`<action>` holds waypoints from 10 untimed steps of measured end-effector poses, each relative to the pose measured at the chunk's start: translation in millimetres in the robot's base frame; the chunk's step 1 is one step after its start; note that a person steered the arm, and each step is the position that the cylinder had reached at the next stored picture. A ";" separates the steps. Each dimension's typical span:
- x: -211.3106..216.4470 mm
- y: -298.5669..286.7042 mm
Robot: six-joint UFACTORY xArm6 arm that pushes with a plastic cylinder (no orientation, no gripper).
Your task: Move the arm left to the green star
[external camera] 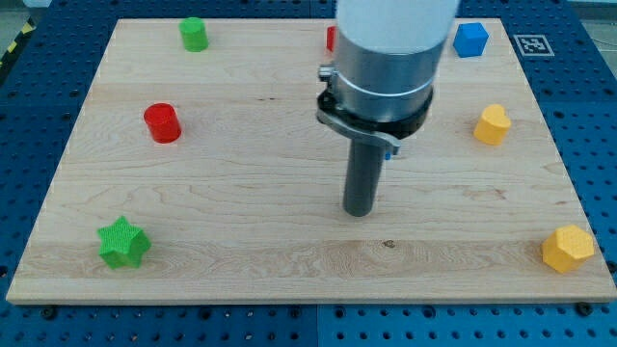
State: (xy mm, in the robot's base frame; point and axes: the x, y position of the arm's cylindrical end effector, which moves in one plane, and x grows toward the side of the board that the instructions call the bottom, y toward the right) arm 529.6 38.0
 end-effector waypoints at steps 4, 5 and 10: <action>-39.9 -174.9; -39.9 -190.7; -1.1 -273.7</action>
State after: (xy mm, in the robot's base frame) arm 528.4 -235.7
